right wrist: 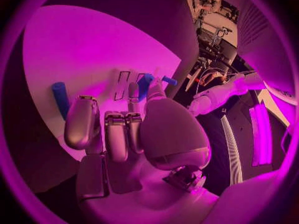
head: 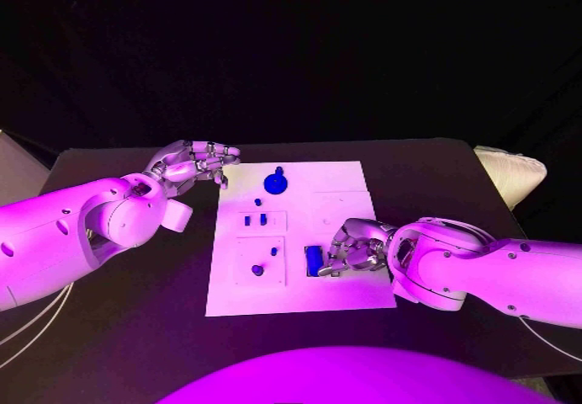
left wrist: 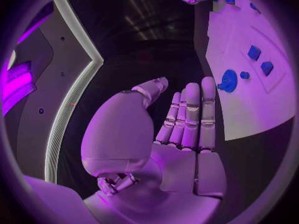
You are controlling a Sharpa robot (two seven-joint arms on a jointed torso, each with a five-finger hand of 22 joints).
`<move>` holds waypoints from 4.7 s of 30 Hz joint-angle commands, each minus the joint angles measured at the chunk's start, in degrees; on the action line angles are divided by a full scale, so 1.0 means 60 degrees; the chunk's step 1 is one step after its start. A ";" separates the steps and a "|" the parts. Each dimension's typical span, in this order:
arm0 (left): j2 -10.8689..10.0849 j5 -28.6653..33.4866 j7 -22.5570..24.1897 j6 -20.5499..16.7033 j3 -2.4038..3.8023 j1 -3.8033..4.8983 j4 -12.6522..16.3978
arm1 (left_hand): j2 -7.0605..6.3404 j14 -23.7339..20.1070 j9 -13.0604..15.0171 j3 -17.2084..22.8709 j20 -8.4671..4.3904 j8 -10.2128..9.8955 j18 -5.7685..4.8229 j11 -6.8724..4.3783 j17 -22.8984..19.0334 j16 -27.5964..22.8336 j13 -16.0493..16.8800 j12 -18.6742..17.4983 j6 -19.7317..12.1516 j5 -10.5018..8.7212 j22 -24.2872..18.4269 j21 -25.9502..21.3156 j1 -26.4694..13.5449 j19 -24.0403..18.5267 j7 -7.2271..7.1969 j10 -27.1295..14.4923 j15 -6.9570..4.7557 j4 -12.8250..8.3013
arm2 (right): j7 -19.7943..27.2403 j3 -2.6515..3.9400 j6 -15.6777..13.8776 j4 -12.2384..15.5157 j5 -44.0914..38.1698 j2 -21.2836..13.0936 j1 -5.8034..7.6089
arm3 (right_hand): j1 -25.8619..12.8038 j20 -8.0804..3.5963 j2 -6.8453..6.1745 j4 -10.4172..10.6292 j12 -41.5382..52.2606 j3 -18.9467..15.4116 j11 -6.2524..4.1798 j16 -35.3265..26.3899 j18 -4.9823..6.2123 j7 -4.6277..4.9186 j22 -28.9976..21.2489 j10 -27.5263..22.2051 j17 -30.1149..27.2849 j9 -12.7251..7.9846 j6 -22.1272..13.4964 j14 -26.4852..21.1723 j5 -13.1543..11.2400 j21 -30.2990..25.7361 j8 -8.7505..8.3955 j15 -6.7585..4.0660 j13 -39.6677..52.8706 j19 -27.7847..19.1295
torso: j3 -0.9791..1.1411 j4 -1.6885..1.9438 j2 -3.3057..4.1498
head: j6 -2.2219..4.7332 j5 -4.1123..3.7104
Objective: Assemble the parts on the task board
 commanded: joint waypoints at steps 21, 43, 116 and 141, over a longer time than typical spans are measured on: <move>0.0031 -0.0076 0.0013 0.0147 0.0006 0.0001 -0.0074 | 0.0011 -0.0034 -0.0011 0.0017 0.0012 0.0026 0.0072 -0.0021 -0.0015 0.0052 0.0013 0.0045 -0.0059 0.0016 -0.0010 -0.0016 -0.0025 0.0059 0.0188 -0.0065 0.0038 0.0057 | -0.0130 -0.0004 0.0231 -0.0383 -0.0453 0.0315 -0.0123 | 0.0340 -0.0052 0.0024 0.0160 -0.0041 0.0159 -0.0077 0.0034 -0.0115 -0.0026 0.0901 0.0853 0.2139 -0.0089 0.0016 0.0918 0.0488 -0.0031 -0.0075 -0.0104 0.2274 0.0093 | 0.0007 -0.0008 -0.0006 | -0.0017 0.0010; 0.0039 -0.0084 -0.0001 0.0151 0.0004 0.0001 -0.0111 | 0.0011 -0.0034 -0.0011 0.0017 0.0012 0.0026 0.0072 -0.0021 -0.0015 0.0052 0.0013 0.0045 -0.0059 0.0016 -0.0010 -0.0016 -0.0025 0.0059 0.0188 -0.0065 0.0038 0.0057 | 0.0000 -0.0004 0.0410 -0.0428 -0.0427 0.0296 -0.0151 | -0.0995 -0.0016 -0.1464 0.0268 -0.0082 0.1511 -0.0043 0.0017 -0.0106 0.0006 0.0954 0.0843 0.2107 -0.0157 0.0098 0.0912 0.0124 -0.0150 0.0018 -0.0071 0.2270 0.0100 | 0.0002 0.0000 -0.0006 | -0.0017 -0.0026; -0.0053 -0.0123 0.0219 0.0076 -0.0024 -0.0016 0.0023 | 0.0013 -0.0047 -0.0007 0.0009 0.0015 0.0097 0.0071 -0.0014 -0.0022 0.0076 0.0027 0.0154 -0.0104 0.0017 -0.0015 -0.0010 0.0034 0.0109 0.0195 -0.0126 0.0042 0.0093 | -0.0219 -0.0051 -0.0720 -0.0514 -0.1924 -0.1404 -0.0615 | -0.0248 0.0145 -0.1654 0.0260 -0.0519 0.1905 0.0152 -0.0115 -0.0019 0.0225 0.0816 0.0640 0.1826 -0.0438 -0.0115 0.0847 0.0359 -0.0820 -0.0554 0.0099 0.2059 -0.0015 | 0.0007 0.0001 0.0001 | -0.0004 -0.0277; -0.0068 -0.0125 0.0184 0.0086 -0.0024 -0.0016 0.0035 | 0.0013 -0.0049 -0.0007 0.0004 0.0015 0.0117 0.0071 -0.0014 -0.0024 0.0084 0.0031 0.0188 -0.0117 0.0017 -0.0017 -0.0012 0.0043 0.0117 0.0197 -0.0139 0.0043 0.0109 | -0.0492 -0.0048 -0.1189 -0.0448 -0.2621 -0.0992 -0.0911 | 0.0523 0.0012 -0.2264 -0.1160 -0.0493 0.6678 0.0028 -0.0077 -0.0068 0.0119 0.1084 0.0674 0.1946 -0.0126 -0.0070 0.0875 0.2715 -0.0622 -0.0320 -0.0025 0.2087 0.0093 | 0.0009 0.0008 -0.0001 | -0.0017 -0.0256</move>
